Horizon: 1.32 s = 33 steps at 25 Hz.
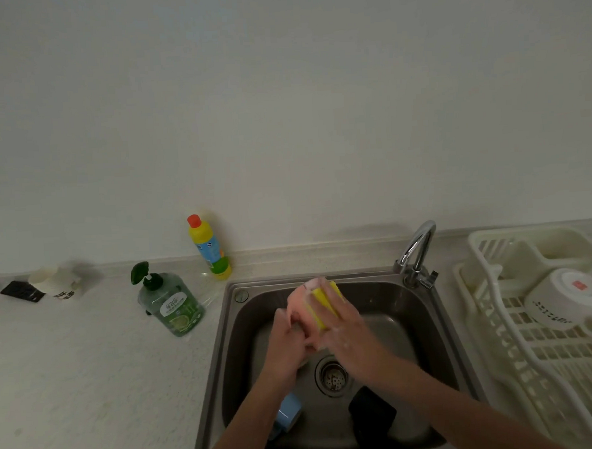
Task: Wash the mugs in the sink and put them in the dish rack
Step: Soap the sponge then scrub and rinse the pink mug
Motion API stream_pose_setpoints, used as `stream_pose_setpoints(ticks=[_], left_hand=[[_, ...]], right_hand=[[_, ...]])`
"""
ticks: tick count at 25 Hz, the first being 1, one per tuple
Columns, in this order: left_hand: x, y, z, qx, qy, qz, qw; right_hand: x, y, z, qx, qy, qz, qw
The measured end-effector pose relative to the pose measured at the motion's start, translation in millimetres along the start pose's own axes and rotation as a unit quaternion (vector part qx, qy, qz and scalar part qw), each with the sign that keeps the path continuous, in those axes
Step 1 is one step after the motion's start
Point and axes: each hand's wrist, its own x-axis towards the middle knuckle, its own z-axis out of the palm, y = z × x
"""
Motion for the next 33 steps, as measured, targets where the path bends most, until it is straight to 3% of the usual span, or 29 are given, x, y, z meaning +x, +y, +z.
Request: stream_pose_setpoints(ticks=[2,3,5,8,9,11,13,14,15,17,21,22,24,27,30,33], left_hand=[[-7.4,-2.2,4.6,0.057,-0.023,0.024,0.998],[-10.2,-4.0,5.5,0.071,-0.026,0.021,0.997],[-11.7,-5.2,5.7,0.032,-0.025,-0.010,0.999],[-14.4,3.9,3.5,-0.053,-0.020,-0.023,0.998],[-10.9,3.1,3.4,-0.043,-0.012,-0.018,0.999],[-6.2,-1.0,4.7,0.020,0.002,0.001,1.000],[-7.5,-3.8,6.2,0.079,-0.008,0.026,0.996],[-10.2,-4.3,6.7,0.089,-0.024,0.024,0.995],[-13.4,-4.7,6.4,0.095,-0.043,0.022,0.994],[-17.3,-7.1,4.8,0.070,-0.061,0.007,0.996],[-16.6,-2.2,-0.9,-0.036,-0.032,-0.032,0.998],[-12.7,0.2,-2.9,-0.033,-0.022,-0.034,0.999],[-8.7,3.1,-3.3,-0.019,-0.021,-0.024,0.999],[-16.9,5.7,-1.9,0.016,-0.056,-0.001,0.998],[-20.0,9.3,-3.6,-0.018,-0.064,-0.020,0.998],[-13.1,11.9,-5.9,-0.044,-0.025,-0.024,0.998]], right_hand=[[8.1,3.6,5.4,-0.058,-0.011,-0.006,0.998],[13.0,9.2,2.8,-0.026,-0.006,0.003,1.000],[13.8,20.1,-17.3,0.176,-0.005,0.095,0.980],[10.3,14.0,-27.4,0.295,-0.037,0.210,0.932],[6.8,4.5,-25.7,0.260,-0.022,0.202,0.944],[-0.7,-2.7,-1.1,0.068,0.034,0.031,0.997],[4.1,6.7,14.5,-0.140,-0.025,-0.055,0.988],[8.3,10.3,11.1,-0.161,-0.029,-0.040,0.986],[15.4,12.0,4.9,-0.116,-0.017,-0.018,0.993],[17.3,15.7,-15.7,0.083,-0.015,0.073,0.994],[-0.1,18.3,-21.5,0.196,-0.029,0.117,0.973],[-2.8,8.3,-16.3,0.159,-0.023,0.089,0.983],[-4.0,-3.7,0.9,-0.030,-0.013,-0.031,0.999],[18.8,-3.9,-8.7,-0.194,-0.034,-0.130,0.972],[24.9,14.7,-30.6,-0.004,-0.011,0.007,1.000],[7.6,4.2,-31.7,0.148,-0.003,0.054,0.988]])
